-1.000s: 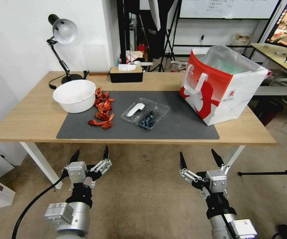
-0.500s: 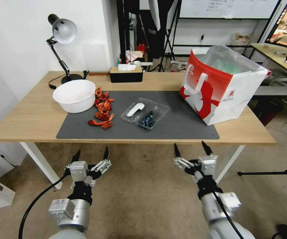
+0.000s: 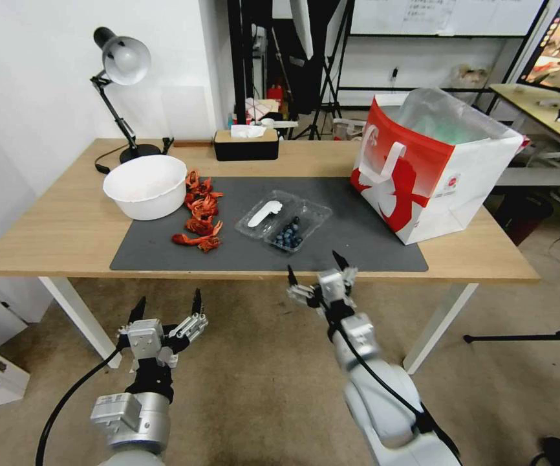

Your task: Close the takeout container lid, then place the container into the takeout bag.

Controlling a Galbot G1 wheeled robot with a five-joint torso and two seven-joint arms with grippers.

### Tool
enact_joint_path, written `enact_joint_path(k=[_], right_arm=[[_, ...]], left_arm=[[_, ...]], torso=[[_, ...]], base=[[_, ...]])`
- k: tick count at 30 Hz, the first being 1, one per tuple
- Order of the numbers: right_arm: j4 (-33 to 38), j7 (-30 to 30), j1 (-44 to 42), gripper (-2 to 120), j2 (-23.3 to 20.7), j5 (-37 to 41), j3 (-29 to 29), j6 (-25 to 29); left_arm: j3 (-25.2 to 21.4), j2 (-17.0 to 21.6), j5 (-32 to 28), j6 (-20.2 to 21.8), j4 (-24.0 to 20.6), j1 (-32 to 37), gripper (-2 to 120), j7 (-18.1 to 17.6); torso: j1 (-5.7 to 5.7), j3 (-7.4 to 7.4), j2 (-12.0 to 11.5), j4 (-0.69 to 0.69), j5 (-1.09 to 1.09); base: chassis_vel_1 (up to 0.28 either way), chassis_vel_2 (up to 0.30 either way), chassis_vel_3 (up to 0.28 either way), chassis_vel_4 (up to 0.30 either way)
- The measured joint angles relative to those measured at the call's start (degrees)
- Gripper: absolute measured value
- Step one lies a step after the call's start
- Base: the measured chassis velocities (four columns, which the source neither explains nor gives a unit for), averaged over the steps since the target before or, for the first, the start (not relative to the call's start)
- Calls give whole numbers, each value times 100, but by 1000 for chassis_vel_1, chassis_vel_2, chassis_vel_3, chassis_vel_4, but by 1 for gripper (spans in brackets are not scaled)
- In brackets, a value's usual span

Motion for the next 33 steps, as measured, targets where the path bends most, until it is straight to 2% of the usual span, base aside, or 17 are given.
enact_joint_path(k=[3, 5, 10, 20, 33], right_arm=[[-181, 187, 273, 100, 70, -52, -195, -250], [-359, 391, 538, 100, 173, -120, -382, -639], [-469, 492, 699, 100, 257, -264, -439, -998], [-532, 549, 773, 100, 231, -197, -375, -1278], [-821, 640, 988, 100, 243, 31, -267, -1204]], left_arm=[[-1, -18, 4, -16, 30, -4, 100, -8], [-22, -23, 6, -36, 62, -13, 100, -24], [-59, -19, 7, -82, 106, -22, 100, -48], [-17, -14, 7, -92, 193, -76, 100, -51], [0, -16, 0, -174, 287, -94, 100, -68]], torso=[[0, 0, 0, 0, 0], [1, 0, 0, 0, 0], [0, 0, 0, 0, 0], [0, -1, 0, -1, 1], [1, -1, 0, -1, 1]], base=[[0, 0, 0, 0], [0, 0, 0, 0], [0, 0, 0, 0], [0, 0, 0, 0], [0, 0, 0, 0]])
